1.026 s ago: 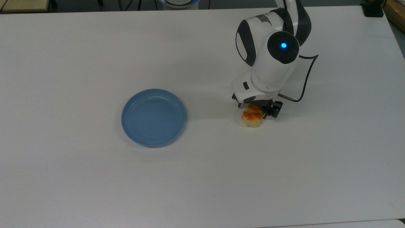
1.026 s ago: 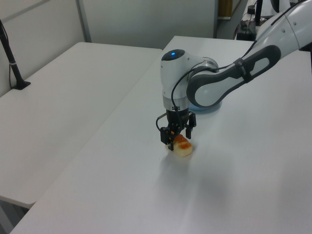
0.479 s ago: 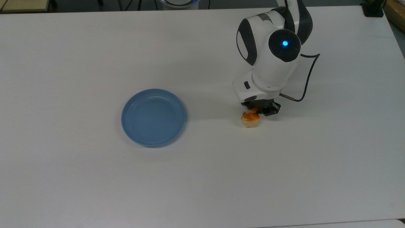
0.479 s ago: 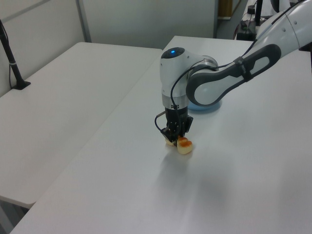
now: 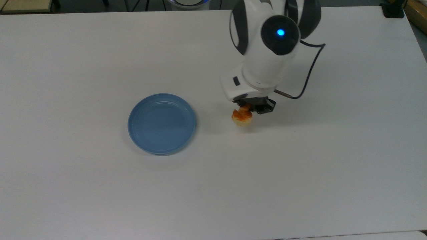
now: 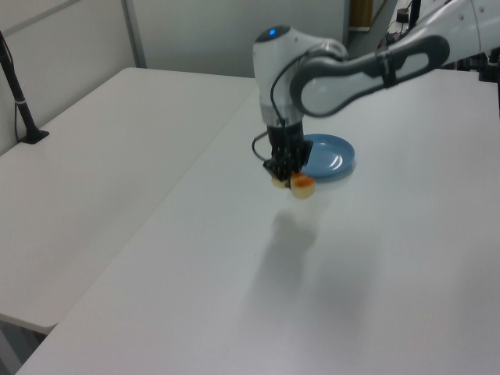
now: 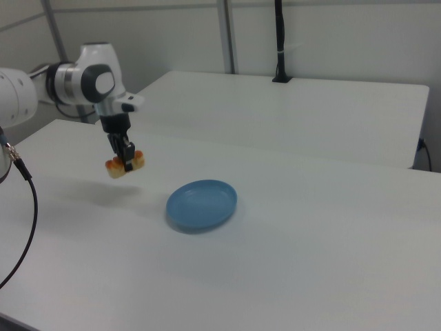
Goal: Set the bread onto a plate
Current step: 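Lift the bread roll and carry it over the blue plate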
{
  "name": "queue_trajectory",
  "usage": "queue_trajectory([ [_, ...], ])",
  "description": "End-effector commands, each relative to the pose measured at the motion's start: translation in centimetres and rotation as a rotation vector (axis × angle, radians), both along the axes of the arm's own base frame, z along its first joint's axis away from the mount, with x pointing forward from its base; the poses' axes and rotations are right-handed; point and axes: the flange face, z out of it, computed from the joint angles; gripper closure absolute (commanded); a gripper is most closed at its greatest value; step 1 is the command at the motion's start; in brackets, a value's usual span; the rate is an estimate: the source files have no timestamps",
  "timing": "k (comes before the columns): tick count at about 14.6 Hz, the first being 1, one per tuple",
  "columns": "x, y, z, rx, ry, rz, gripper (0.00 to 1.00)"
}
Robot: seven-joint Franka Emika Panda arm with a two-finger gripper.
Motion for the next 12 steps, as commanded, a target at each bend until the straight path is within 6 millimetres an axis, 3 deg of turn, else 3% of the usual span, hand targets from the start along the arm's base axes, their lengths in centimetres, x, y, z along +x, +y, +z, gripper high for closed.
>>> queue_trajectory([
  [1,-0.8,-4.5,6.8,0.078,0.039,0.011,0.94],
  [5,-0.9,-8.0,10.1,0.090,-0.001,0.003,0.94],
  [8,-0.1,-15.6,11.0,0.065,-0.029,0.010,0.93],
  [12,0.0,-22.7,11.5,0.038,-0.040,0.041,0.92],
])
